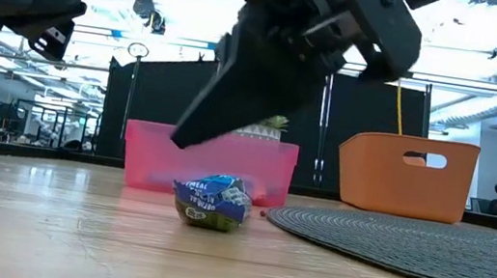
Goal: Pick and place Granola Bars by type
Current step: Put the blue/green granola bar into the bottom orange bin
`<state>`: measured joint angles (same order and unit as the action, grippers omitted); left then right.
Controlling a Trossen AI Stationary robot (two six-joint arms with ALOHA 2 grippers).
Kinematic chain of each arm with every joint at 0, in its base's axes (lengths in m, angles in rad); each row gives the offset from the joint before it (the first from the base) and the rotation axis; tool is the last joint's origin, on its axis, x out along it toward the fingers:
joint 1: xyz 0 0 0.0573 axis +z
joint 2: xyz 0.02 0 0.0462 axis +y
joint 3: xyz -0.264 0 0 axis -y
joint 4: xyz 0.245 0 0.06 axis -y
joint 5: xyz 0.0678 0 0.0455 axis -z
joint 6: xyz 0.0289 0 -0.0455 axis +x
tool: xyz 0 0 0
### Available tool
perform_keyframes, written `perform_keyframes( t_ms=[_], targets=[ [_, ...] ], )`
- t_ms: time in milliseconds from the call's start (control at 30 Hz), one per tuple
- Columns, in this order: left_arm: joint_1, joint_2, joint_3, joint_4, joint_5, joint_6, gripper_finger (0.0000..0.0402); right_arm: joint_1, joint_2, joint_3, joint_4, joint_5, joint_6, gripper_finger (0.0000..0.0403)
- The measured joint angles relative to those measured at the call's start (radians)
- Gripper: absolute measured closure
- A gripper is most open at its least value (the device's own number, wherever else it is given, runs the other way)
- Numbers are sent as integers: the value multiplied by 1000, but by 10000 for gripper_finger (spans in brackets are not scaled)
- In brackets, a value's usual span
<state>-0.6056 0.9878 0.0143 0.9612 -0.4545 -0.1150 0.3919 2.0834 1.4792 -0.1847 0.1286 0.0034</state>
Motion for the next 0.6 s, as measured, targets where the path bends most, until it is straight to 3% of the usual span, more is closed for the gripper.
perform_keyframes(
  t_ms=[233, 600],
  targets=[
    [0, 0, 0, -25, -2, -27, 366, 35, 1, -12, 18, -68, -90, 365],
    [0, 0, 0, -25, -3, -21, 366, 64, 2, -100, 51, -50, -94, 228]
  ],
)
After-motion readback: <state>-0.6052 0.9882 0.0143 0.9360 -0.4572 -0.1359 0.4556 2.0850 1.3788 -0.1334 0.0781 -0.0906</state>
